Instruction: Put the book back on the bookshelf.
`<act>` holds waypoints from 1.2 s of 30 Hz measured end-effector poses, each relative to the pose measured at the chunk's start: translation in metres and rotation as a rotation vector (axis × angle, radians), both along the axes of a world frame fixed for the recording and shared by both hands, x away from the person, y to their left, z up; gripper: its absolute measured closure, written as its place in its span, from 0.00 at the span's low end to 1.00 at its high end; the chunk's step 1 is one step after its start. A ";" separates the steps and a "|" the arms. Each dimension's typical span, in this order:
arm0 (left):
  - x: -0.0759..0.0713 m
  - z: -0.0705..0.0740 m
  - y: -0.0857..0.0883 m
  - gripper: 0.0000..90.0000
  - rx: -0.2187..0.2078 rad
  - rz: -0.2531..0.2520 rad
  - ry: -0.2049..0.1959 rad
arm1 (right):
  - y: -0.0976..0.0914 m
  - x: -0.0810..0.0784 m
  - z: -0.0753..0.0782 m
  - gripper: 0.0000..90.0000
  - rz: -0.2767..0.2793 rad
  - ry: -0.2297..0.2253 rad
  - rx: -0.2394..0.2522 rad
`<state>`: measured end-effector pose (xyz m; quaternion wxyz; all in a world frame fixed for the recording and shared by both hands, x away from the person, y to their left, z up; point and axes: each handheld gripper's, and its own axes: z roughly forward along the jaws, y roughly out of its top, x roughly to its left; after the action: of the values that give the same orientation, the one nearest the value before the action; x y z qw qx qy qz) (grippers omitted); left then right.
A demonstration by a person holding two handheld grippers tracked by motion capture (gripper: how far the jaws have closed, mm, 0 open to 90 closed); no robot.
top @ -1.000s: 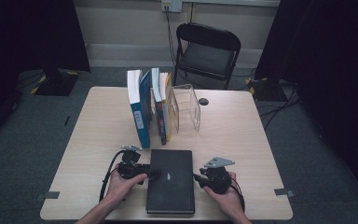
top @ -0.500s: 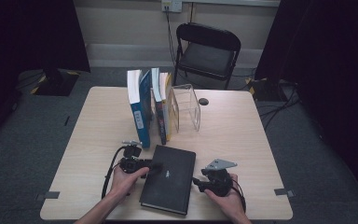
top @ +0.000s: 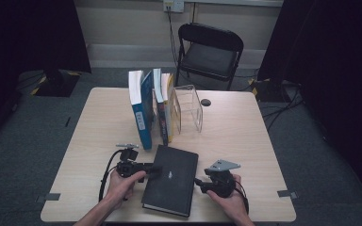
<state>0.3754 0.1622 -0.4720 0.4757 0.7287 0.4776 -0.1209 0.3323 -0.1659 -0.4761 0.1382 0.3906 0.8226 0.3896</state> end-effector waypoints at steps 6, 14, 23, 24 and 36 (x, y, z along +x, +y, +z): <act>-0.002 0.000 0.002 0.53 -0.040 0.009 0.021 | -0.001 0.000 0.001 0.49 -0.010 -0.005 0.015; -0.001 -0.001 0.000 0.49 -0.053 0.012 0.034 | -0.001 -0.001 0.001 0.49 -0.010 -0.015 0.011; 0.000 0.005 -0.002 0.52 -0.084 0.029 0.013 | -0.003 -0.003 0.001 0.52 -0.013 -0.015 0.011; 0.000 0.005 -0.002 0.52 -0.082 0.031 0.010 | -0.003 -0.003 0.001 0.52 -0.013 -0.015 0.011; -0.014 0.006 -0.011 0.57 -0.099 0.002 0.025 | -0.003 -0.002 0.001 0.51 -0.013 -0.015 0.011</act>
<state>0.3613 0.1512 -0.4660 0.5055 0.7020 0.4778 -0.1530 0.3300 -0.1691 -0.4747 0.1447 0.3936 0.8170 0.3959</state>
